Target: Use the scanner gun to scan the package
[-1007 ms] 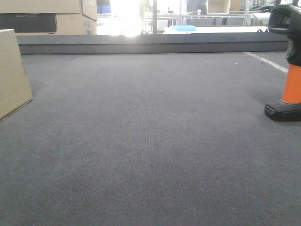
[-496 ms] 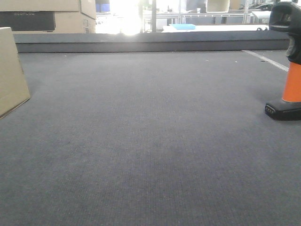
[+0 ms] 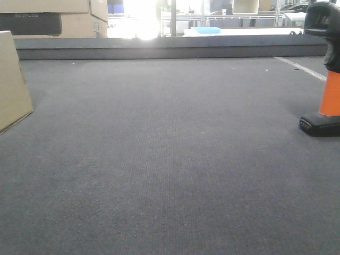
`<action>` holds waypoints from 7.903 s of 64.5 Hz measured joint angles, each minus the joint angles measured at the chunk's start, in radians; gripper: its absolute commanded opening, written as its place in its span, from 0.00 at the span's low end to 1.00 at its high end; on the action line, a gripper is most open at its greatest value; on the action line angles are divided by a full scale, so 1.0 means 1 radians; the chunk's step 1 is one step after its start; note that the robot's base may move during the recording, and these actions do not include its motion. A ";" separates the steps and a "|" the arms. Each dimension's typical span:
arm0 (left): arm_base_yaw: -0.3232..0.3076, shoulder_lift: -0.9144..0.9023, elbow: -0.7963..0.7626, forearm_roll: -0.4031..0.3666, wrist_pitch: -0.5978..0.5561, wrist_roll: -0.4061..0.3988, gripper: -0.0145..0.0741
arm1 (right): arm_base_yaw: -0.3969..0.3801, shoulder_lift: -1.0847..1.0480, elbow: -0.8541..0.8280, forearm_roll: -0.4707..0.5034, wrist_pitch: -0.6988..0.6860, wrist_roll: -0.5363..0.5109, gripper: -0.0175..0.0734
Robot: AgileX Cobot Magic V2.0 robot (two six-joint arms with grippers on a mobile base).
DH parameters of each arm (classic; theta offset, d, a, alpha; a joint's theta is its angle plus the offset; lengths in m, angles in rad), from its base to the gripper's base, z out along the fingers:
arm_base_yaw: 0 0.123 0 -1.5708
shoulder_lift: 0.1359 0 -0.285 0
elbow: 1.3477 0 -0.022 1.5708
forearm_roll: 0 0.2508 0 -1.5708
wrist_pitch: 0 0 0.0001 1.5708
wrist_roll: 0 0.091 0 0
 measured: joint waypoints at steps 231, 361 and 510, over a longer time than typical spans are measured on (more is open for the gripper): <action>-0.420 0.883 -0.620 -0.164 0.287 -0.401 0.04 | 0.000 0.000 -0.002 0.000 -0.101 0.000 0.01; -0.445 1.020 -0.663 -0.134 0.244 -0.343 0.04 | 0.000 1.179 -0.106 0.028 -0.845 0.096 0.01; -0.445 1.024 -0.663 -0.106 0.165 -0.343 0.04 | 0.000 1.668 -0.367 0.011 -1.155 0.298 0.79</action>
